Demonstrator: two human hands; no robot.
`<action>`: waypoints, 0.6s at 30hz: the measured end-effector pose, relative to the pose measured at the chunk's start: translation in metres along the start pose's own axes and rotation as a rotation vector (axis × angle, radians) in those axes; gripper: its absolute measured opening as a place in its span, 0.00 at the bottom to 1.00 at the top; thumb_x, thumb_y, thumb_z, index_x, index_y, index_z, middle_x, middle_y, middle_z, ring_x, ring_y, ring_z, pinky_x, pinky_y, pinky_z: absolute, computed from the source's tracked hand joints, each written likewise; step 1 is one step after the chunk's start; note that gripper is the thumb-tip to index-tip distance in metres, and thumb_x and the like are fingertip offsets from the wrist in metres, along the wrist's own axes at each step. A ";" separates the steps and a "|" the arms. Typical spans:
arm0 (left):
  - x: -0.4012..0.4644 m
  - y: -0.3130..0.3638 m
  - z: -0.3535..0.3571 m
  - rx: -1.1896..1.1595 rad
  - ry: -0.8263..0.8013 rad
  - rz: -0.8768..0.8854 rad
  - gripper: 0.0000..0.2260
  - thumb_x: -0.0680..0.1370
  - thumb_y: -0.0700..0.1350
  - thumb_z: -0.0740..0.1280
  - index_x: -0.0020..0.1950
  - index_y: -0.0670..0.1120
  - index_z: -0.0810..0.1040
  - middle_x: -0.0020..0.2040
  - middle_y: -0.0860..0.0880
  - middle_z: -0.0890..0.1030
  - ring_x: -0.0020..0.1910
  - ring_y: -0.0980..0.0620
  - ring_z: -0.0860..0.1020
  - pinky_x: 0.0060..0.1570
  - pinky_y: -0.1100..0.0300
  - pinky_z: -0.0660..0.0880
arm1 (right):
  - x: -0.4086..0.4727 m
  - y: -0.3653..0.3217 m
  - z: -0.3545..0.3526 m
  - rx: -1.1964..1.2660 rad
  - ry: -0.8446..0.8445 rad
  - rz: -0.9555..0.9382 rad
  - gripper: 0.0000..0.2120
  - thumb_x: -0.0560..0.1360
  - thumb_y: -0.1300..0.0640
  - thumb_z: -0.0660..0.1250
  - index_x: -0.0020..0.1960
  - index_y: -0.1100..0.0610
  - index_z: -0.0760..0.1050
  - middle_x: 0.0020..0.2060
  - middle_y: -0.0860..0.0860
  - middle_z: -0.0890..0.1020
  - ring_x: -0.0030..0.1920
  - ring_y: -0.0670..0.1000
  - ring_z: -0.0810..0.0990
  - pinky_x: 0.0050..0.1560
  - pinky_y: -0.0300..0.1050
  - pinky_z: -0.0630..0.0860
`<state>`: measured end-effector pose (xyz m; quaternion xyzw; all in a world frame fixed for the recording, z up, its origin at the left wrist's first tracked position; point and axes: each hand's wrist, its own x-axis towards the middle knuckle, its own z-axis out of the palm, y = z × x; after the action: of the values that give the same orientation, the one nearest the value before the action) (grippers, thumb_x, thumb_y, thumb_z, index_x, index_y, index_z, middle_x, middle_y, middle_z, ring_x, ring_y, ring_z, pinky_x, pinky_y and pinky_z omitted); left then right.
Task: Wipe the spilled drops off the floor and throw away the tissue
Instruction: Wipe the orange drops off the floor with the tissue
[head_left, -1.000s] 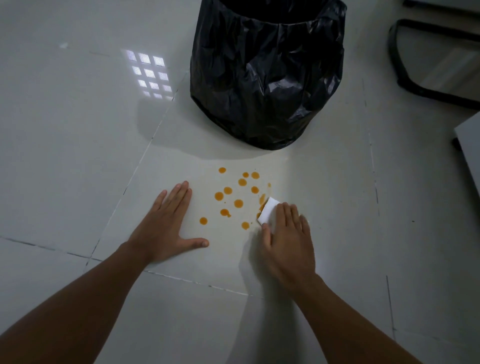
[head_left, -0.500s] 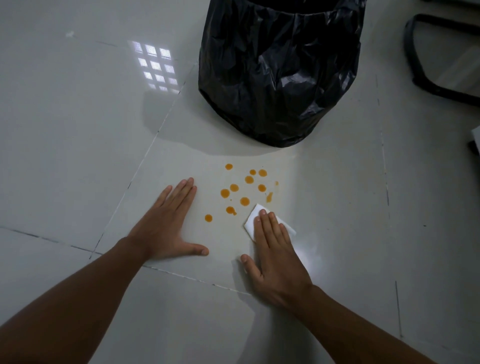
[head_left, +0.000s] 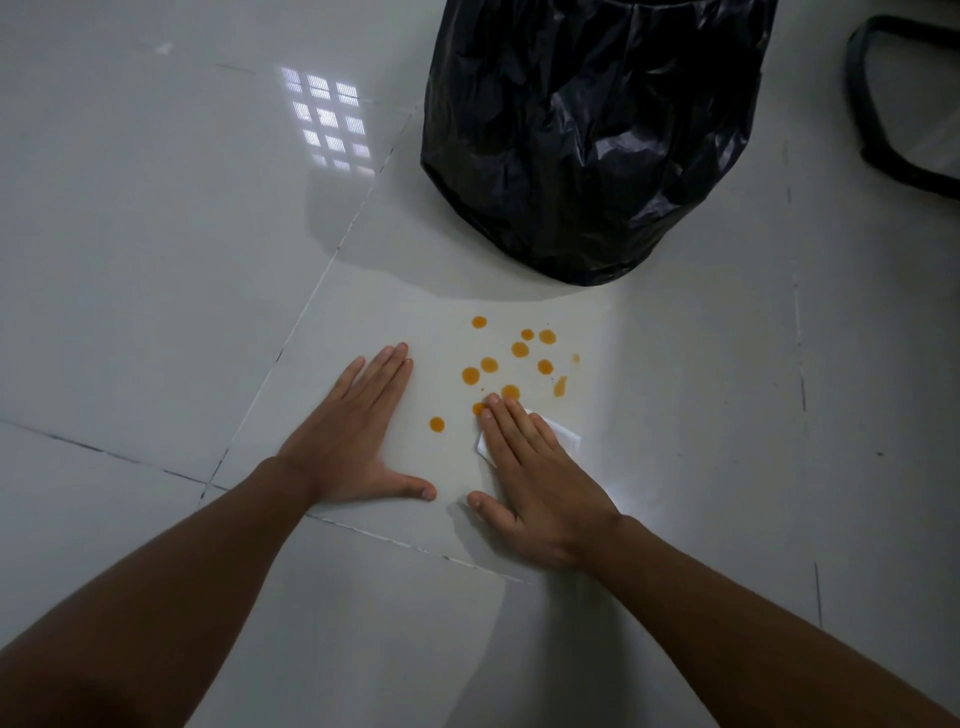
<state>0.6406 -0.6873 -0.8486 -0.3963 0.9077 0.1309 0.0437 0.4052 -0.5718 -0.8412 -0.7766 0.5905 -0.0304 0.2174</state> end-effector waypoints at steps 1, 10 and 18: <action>0.000 0.001 0.000 0.001 0.003 -0.002 0.65 0.61 0.84 0.56 0.81 0.39 0.44 0.83 0.44 0.41 0.82 0.50 0.39 0.80 0.48 0.42 | 0.008 -0.001 -0.001 -0.013 -0.009 -0.017 0.40 0.80 0.35 0.47 0.80 0.57 0.38 0.80 0.51 0.38 0.78 0.47 0.33 0.78 0.47 0.37; -0.002 0.000 -0.001 -0.008 0.010 -0.004 0.64 0.62 0.84 0.56 0.81 0.39 0.44 0.83 0.45 0.42 0.82 0.51 0.39 0.80 0.48 0.43 | 0.010 0.002 -0.002 -0.020 0.023 -0.041 0.38 0.80 0.37 0.47 0.80 0.57 0.39 0.80 0.51 0.41 0.78 0.46 0.35 0.74 0.41 0.32; -0.002 -0.001 0.001 -0.003 0.016 -0.003 0.64 0.62 0.84 0.57 0.81 0.39 0.45 0.83 0.45 0.43 0.82 0.51 0.40 0.80 0.47 0.45 | -0.019 0.006 0.009 -0.025 0.054 0.041 0.38 0.80 0.36 0.49 0.81 0.57 0.43 0.80 0.51 0.43 0.79 0.46 0.37 0.76 0.44 0.35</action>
<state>0.6423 -0.6859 -0.8495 -0.3986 0.9073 0.1290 0.0363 0.3969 -0.5529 -0.8472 -0.7658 0.6124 -0.0396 0.1921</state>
